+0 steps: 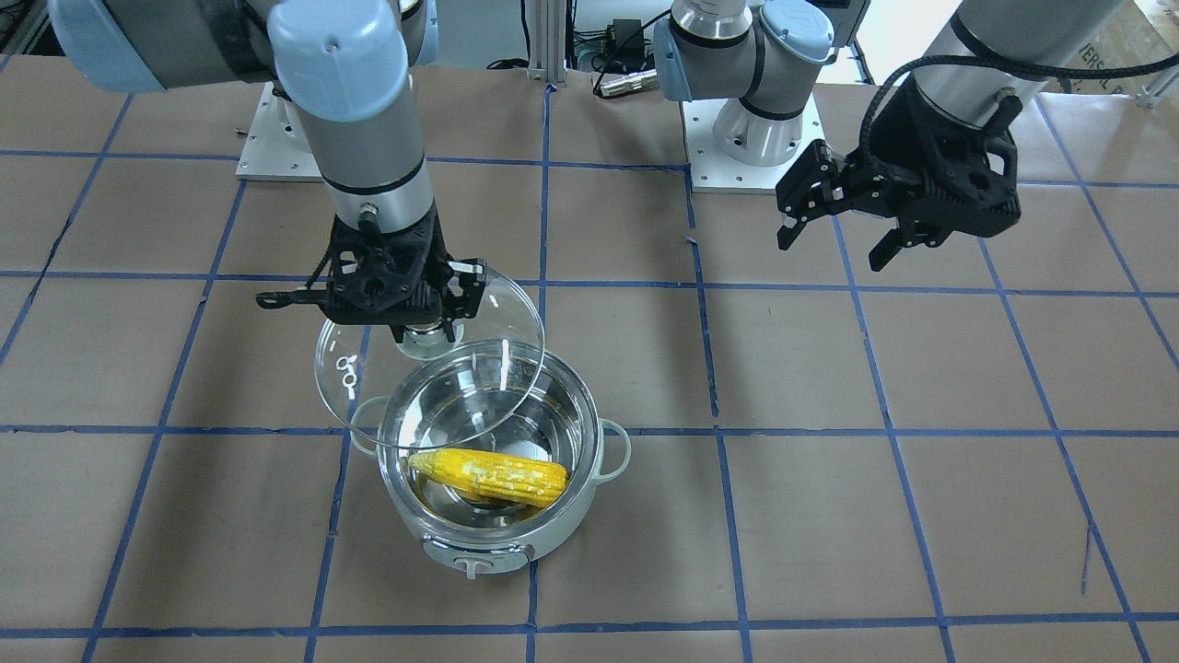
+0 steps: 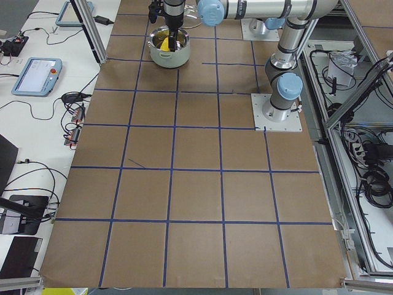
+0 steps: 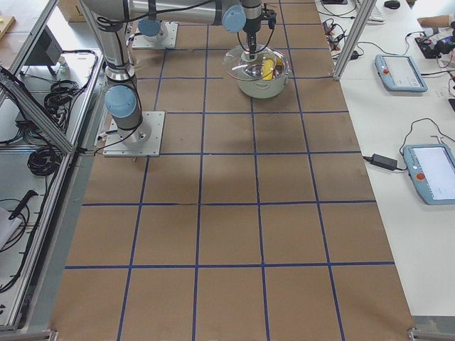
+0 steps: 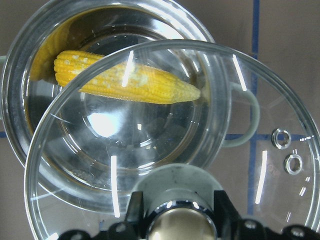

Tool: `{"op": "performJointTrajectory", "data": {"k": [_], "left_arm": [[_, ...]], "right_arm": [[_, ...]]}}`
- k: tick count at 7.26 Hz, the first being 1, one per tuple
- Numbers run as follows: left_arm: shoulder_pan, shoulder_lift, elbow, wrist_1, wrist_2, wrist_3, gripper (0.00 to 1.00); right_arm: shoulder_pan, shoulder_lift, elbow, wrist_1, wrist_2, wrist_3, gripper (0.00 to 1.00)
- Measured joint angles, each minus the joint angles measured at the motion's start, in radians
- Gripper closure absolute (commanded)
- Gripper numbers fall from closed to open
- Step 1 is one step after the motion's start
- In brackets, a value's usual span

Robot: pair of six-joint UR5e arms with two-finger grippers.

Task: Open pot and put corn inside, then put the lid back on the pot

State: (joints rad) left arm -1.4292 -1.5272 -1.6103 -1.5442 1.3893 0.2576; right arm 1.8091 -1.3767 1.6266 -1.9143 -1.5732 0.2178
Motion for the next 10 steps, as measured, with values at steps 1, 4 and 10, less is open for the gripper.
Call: {"op": "performJointTrajectory", "data": {"k": [1,4,10], "left_arm": [[0.005,0.034,-0.043,0.013,0.0,0.023,0.0],[0.007,0.036,-0.036,0.033,0.001,0.046,0.0],[-0.001,0.032,-0.018,0.03,0.036,0.037,0.0]], "right_arm": [[0.012,0.026,-0.001,-0.016,0.002,0.013,0.78],[0.024,0.092,-0.064,-0.022,0.001,0.03,0.78],[0.03,0.154,-0.126,-0.024,-0.001,0.035,0.78]]}}
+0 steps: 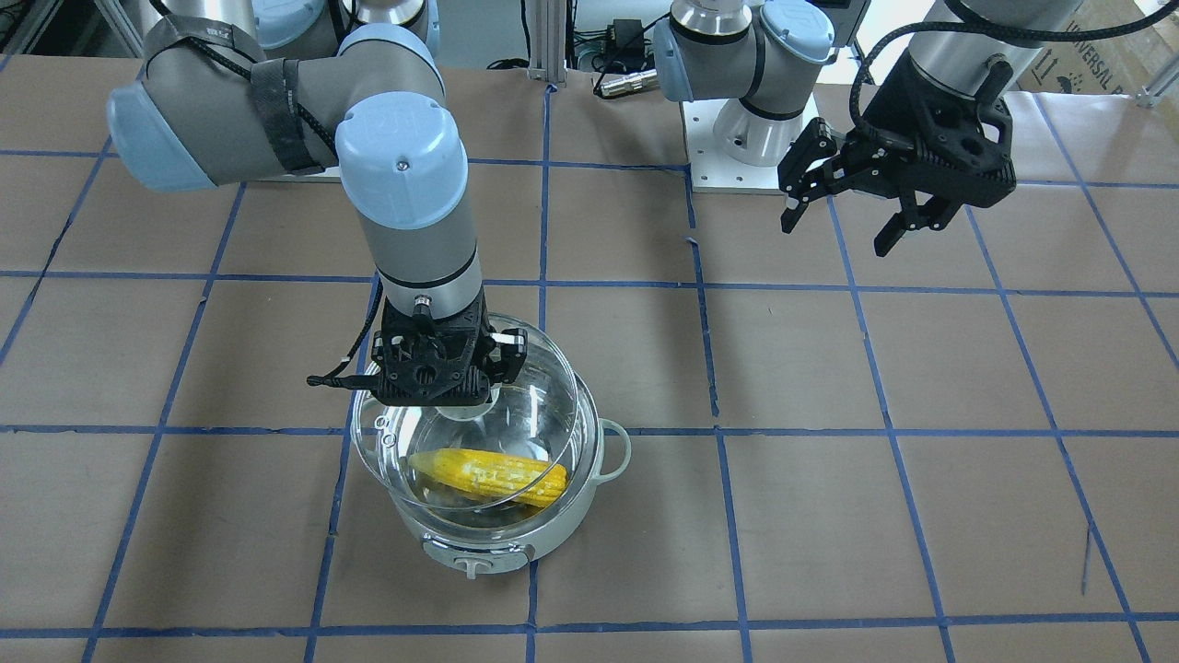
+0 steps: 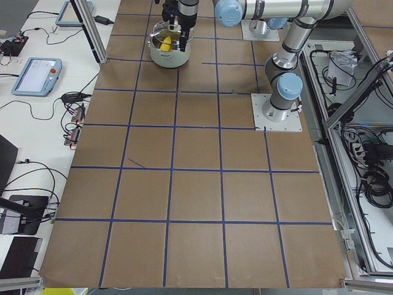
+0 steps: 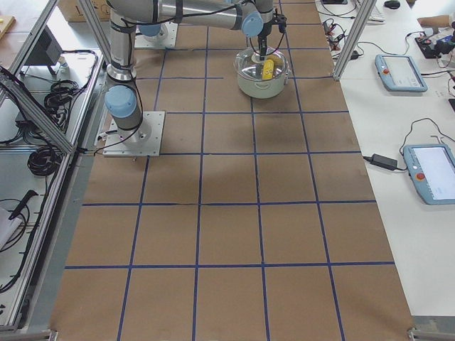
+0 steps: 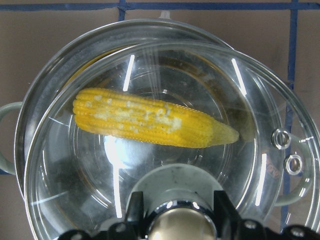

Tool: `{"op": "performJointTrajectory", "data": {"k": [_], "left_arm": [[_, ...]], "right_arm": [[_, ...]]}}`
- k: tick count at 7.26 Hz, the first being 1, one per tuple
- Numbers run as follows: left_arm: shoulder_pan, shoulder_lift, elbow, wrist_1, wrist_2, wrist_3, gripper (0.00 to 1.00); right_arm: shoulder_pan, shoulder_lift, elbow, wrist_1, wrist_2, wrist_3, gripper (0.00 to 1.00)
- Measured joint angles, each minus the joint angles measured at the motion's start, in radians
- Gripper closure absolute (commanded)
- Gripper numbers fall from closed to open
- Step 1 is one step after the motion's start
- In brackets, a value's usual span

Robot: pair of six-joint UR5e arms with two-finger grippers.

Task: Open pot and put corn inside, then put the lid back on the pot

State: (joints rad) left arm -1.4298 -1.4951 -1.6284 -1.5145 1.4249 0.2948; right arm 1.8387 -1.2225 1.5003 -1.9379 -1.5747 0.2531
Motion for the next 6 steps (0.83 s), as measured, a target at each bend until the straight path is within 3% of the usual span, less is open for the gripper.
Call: {"op": "performJointTrajectory", "data": {"k": [6], "left_arm": [[-0.024,0.009,0.0,0.003,0.075,-0.169,0.0]], "right_arm": [[0.026,0.045,-0.034,0.0,-0.013,0.005,0.78]]}}
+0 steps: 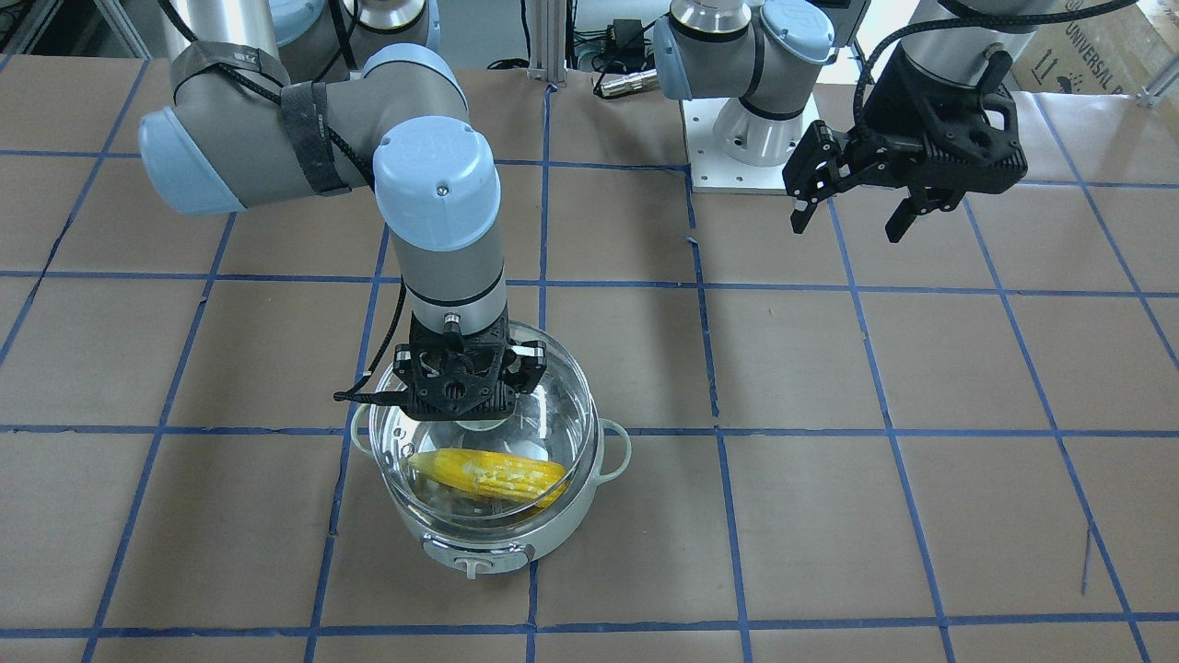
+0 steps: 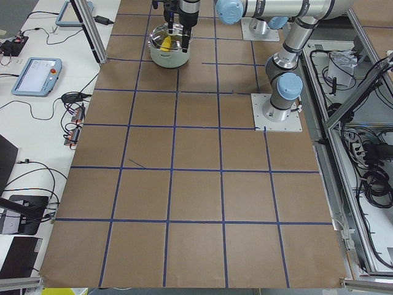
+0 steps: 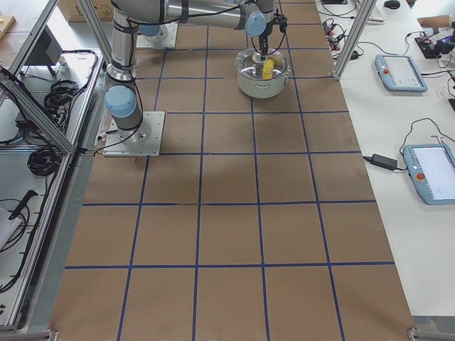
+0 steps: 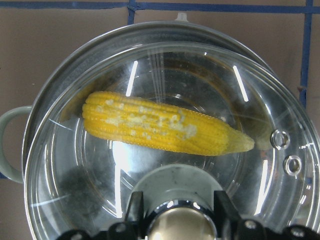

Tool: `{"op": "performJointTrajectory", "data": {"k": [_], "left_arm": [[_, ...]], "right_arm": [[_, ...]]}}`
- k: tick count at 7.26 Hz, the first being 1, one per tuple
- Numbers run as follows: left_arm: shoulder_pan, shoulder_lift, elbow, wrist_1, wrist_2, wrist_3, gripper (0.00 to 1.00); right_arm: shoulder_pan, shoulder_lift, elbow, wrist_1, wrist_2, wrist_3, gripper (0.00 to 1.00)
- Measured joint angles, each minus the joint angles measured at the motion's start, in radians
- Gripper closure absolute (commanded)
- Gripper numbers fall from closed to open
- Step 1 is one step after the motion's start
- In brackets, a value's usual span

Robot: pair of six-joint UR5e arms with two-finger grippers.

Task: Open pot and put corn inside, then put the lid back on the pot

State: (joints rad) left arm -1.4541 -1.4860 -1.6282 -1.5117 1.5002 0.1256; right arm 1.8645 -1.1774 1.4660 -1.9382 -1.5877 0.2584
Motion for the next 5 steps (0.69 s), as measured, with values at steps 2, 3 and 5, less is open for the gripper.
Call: {"op": "performJointTrajectory", "data": {"k": [2,3,5], "left_arm": [[-0.001,0.0,0.0,-0.002,-0.002,-0.063,0.0],[-0.002,0.002,0.0,-0.002,-0.002,-0.079,0.0],[-0.002,0.004,-0.001,0.002,0.005,-0.129,0.0]], "right_arm": [[0.001,0.008,-0.008,0.001,-0.001,0.001,0.78],[0.001,0.01,-0.013,0.001,-0.002,0.002,0.78],[0.001,0.015,-0.024,0.001,-0.003,0.008,0.78]]}}
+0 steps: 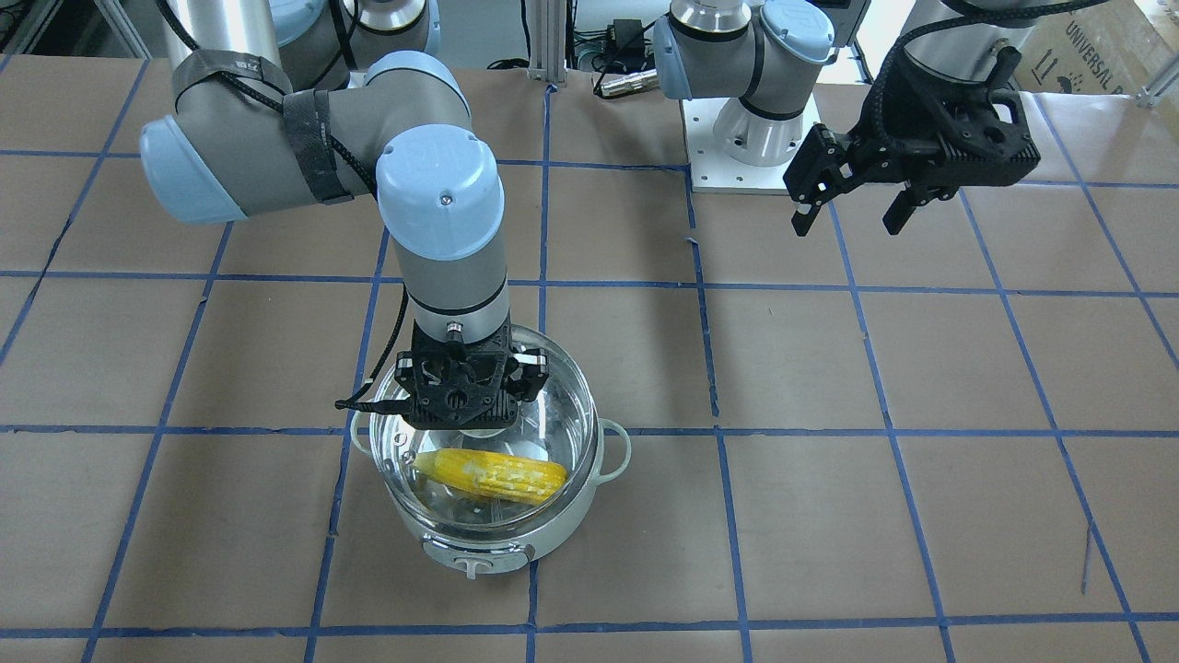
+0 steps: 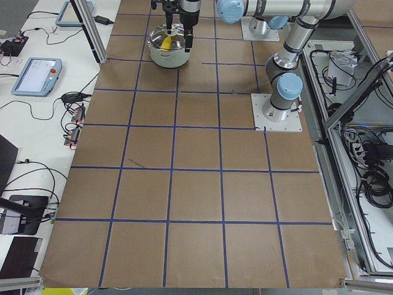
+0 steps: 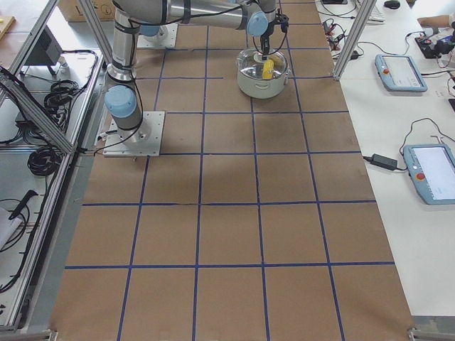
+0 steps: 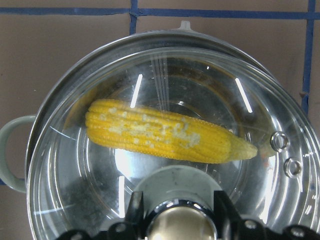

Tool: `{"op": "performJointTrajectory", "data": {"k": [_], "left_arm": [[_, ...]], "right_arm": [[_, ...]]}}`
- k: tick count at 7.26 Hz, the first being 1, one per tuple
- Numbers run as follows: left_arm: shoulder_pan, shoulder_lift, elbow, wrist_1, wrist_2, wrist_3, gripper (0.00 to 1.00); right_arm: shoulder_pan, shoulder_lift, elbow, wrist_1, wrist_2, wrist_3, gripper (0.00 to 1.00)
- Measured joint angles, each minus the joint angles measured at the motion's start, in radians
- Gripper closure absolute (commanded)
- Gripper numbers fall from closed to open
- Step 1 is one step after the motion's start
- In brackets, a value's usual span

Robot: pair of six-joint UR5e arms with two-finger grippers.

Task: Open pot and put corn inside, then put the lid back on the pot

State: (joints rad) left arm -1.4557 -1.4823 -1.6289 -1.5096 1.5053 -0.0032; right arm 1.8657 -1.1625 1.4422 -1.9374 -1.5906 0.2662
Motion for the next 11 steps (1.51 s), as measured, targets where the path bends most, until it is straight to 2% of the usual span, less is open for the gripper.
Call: {"op": "performJointTrajectory", "data": {"k": [3,5,6,7,8,9,11], "left_arm": [[-0.06,-0.015,0.0,0.015,0.002,-0.069,0.0],[-0.111,-0.038,-0.001,0.049,0.002,-0.082,0.0],[-0.119,-0.045,-0.006,0.059,0.001,-0.069,0.0],[-0.121,-0.048,-0.014,0.063,0.001,-0.038,0.0],[-0.121,-0.047,-0.02,0.065,0.001,-0.012,0.0],[-0.121,-0.043,-0.021,0.071,0.003,-0.005,0.0],[-0.12,-0.036,-0.022,0.093,0.008,-0.003,0.0]], "right_arm": [[0.001,0.002,-0.007,0.0,0.0,0.003,0.77],[0.002,0.004,-0.008,0.0,0.001,0.007,0.68],[0.004,0.005,-0.009,0.0,0.001,0.009,0.67],[0.007,0.007,-0.011,0.001,0.001,0.009,0.58],[0.011,0.011,-0.018,0.002,0.001,0.01,0.05],[0.013,0.016,-0.029,0.005,0.001,0.008,0.0],[0.014,0.022,-0.04,0.01,0.001,0.001,0.0]]}}
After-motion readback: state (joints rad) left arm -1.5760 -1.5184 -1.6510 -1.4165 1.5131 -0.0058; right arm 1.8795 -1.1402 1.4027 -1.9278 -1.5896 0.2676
